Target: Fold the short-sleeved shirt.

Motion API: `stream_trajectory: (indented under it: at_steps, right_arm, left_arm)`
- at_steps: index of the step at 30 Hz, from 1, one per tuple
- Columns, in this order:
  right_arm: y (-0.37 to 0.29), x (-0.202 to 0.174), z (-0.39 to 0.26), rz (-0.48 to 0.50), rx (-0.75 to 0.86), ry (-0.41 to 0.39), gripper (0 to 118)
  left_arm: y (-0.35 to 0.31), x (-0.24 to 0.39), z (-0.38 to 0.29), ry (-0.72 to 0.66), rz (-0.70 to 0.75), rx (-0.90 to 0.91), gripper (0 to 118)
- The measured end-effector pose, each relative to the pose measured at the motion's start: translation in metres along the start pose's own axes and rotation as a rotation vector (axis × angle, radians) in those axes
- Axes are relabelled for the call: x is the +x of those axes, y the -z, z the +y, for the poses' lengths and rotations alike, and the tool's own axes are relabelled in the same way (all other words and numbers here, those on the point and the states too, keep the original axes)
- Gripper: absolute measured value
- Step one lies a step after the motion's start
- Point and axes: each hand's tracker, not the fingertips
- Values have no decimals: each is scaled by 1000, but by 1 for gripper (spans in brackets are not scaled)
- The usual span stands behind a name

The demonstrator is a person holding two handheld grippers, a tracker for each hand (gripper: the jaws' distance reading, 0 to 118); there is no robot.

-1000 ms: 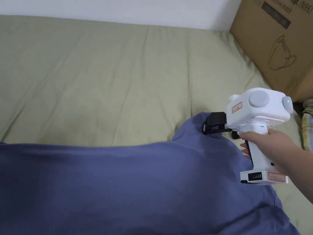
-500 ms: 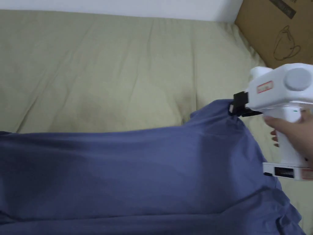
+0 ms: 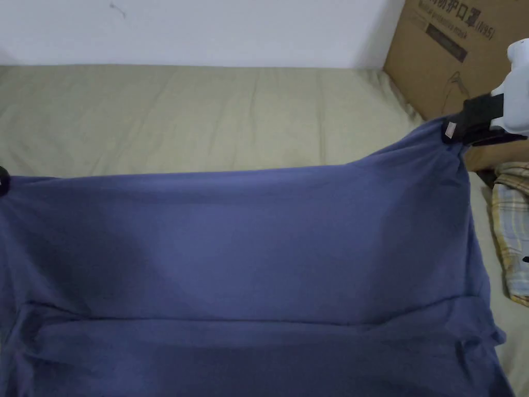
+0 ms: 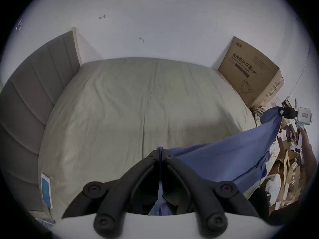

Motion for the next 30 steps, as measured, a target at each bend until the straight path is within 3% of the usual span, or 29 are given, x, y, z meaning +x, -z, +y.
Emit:
stream_trajectory:
  at_steps: [12, 19, 23, 30]
  right_arm:
    - [23, 17, -52, -28, -64, 22, 1]
    - [44, 38, -160, -21, -231, 136, 1]
    - [42, 45, -215, -36, -299, 158, 1]
    - [43, 55, -263, -28, -384, 216, 1]
  left_arm:
    - [30, -2, -16, 8, -15, -49, 2]
    - [65, -6, -80, 42, -22, -175, 2]
    - [62, -13, -126, 22, -44, -234, 2]
    - [54, -26, -186, -19, -61, -283, 2]
